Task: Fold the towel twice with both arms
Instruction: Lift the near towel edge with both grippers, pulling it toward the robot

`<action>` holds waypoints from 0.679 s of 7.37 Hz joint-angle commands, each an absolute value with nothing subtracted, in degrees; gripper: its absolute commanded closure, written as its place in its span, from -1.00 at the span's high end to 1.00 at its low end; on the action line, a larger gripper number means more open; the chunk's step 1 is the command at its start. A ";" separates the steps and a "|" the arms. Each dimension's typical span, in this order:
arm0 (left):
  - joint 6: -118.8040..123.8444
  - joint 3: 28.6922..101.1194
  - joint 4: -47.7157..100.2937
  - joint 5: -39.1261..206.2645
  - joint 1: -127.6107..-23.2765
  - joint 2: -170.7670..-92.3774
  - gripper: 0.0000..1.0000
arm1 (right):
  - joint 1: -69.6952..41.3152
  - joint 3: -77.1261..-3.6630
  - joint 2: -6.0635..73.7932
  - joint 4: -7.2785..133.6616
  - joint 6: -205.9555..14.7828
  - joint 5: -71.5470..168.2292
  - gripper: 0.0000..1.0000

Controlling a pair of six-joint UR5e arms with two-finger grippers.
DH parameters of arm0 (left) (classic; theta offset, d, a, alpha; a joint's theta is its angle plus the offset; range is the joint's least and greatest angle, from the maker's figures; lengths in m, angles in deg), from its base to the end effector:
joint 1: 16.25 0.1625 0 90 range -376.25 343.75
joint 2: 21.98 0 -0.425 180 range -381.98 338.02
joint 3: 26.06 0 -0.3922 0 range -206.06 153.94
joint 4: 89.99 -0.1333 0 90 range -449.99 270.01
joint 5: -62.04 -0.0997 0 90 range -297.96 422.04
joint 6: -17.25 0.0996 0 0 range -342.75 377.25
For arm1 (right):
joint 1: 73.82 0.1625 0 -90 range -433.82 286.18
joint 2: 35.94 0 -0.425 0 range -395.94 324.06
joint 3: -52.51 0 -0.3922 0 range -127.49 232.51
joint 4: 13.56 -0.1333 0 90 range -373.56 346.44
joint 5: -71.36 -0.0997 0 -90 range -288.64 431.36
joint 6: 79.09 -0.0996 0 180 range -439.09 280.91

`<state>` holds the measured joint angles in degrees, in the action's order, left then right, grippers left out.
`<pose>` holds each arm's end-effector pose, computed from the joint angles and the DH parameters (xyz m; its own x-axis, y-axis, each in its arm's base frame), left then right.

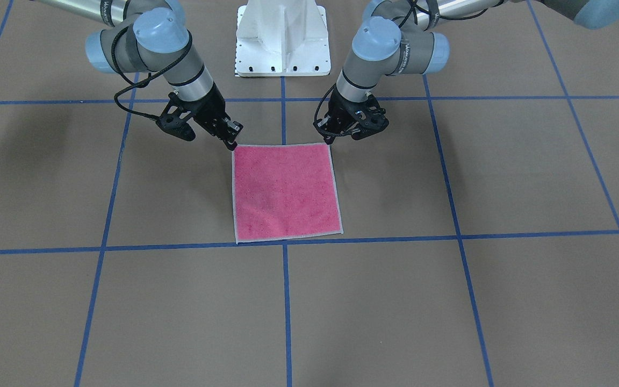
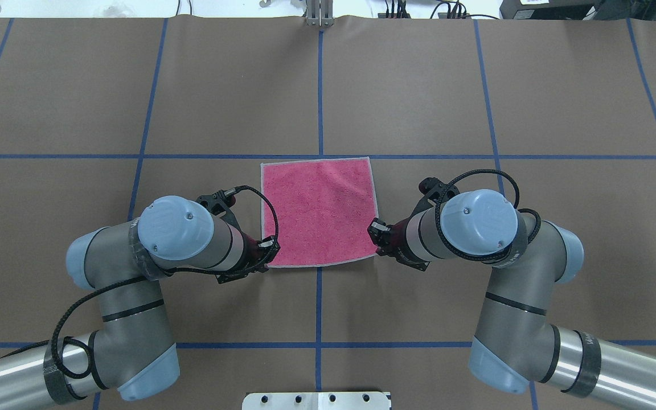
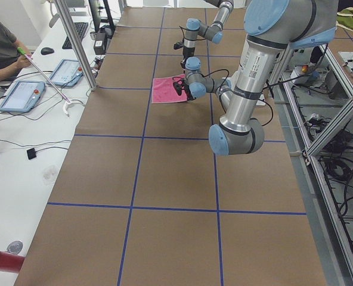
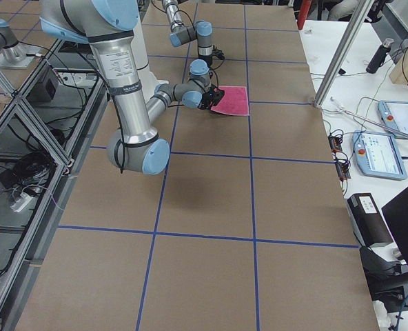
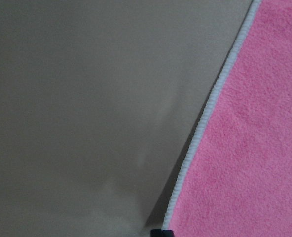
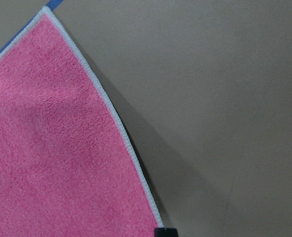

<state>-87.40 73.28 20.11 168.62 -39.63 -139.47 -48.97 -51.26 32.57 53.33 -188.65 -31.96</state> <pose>0.5500 -0.3520 0.2730 0.4439 -0.4560 -0.7714 0.2823 0.8882 -0.3626 -0.5078 -0.3568 0.2975 0.3711 0.5309 0.7619 -0.3769 0.8359 -0.3989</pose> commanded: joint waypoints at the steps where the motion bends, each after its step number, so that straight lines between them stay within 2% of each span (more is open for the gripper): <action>1: -87.51 76.92 20.14 169.35 -39.71 -139.05 -1.00 | -49.21 -53.48 33.93 53.33 -188.68 -32.26 -1.00; 5: -90.59 78.88 19.96 169.26 -39.54 -138.70 -1.00 | -51.23 -57.77 36.29 53.42 -191.32 -32.35 -1.00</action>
